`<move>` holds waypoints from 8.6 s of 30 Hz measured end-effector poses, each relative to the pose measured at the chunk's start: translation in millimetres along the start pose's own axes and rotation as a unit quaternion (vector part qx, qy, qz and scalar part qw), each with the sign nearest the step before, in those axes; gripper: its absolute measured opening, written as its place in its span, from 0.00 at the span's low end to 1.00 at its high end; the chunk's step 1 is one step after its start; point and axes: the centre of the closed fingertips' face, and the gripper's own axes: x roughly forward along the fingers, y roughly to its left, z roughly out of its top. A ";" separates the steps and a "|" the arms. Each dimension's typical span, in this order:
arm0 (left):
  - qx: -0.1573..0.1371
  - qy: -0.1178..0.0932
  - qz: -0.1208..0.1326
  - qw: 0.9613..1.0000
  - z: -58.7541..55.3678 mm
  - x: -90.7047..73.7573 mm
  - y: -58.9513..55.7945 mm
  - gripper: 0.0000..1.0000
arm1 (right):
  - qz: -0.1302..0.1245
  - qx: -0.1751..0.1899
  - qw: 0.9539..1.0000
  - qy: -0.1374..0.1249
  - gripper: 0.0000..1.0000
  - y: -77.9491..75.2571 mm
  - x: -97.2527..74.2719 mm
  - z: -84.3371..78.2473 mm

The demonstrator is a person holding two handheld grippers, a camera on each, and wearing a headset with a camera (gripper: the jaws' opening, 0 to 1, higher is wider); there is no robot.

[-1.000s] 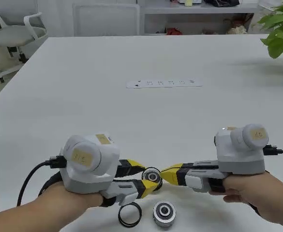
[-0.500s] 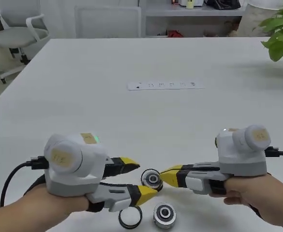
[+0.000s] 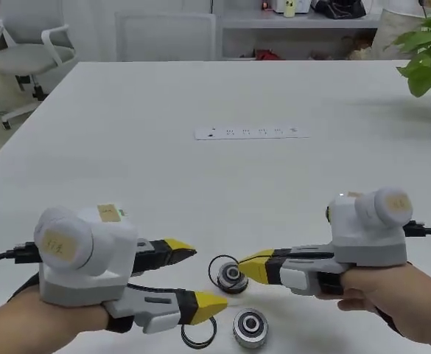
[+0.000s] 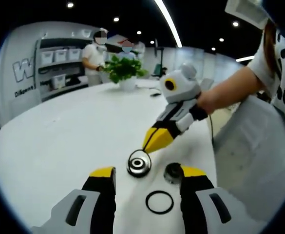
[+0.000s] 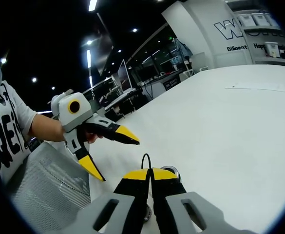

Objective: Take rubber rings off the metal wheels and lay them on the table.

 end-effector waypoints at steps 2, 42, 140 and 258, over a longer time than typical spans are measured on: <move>0.000 0.000 -0.001 1.000 -0.9 -2.9 -1.2 0.54 | 0.003 -0.001 1.000 -0.001 0.00 2.1 0.3 0.6; -0.012 0.016 0.007 1.000 -30.4 -35.4 -15.3 0.63 | 0.084 -0.004 0.994 0.076 0.00 49.8 22.7 -39.3; -0.011 0.017 0.026 0.999 -11.4 -21.8 20.8 0.62 | -0.016 -0.061 0.998 0.023 0.24 -1.9 -4.4 -5.0; 0.025 0.049 -0.001 0.998 -17.0 63.0 15.3 0.15 | -0.038 -0.113 0.990 0.078 0.27 -24.8 1.3 -38.5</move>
